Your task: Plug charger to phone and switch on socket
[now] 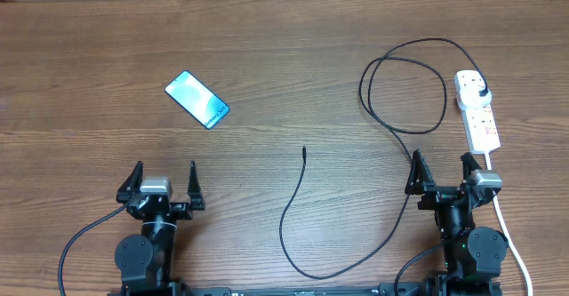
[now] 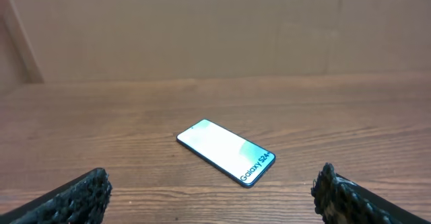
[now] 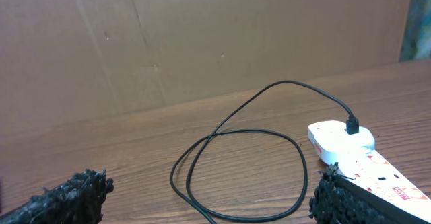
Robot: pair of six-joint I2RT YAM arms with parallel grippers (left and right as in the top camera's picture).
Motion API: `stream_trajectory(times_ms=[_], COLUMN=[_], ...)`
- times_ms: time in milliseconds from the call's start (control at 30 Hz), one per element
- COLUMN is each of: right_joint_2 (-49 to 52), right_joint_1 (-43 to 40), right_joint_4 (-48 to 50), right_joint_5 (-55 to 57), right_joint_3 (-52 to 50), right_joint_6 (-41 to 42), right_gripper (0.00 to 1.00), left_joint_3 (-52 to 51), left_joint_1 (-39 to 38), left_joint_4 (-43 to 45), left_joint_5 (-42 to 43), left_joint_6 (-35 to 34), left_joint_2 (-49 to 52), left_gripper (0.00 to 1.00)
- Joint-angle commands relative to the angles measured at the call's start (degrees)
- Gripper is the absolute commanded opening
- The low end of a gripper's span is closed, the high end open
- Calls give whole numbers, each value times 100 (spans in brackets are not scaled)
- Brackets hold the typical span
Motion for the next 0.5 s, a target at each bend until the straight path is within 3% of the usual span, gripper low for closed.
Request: stream_trajectory(times_ms=[0,467], right_joint_2=[-61,-61], right_joint_1=[44,44], right_joint_4=[20,20], right_joint_5=[37,37], right_joint_3=[-61,-61], right_joint_6=[-22,-20], right_gripper=[100,100], left_joint_3=[17,1128], left_joint_1=[68,68], left_joint_4=[-28,-1145], left_joint_5=[-184,-197], left_joint_6=[-516,-732], left_joint_2=[-50,33], left_gripper=[100,100])
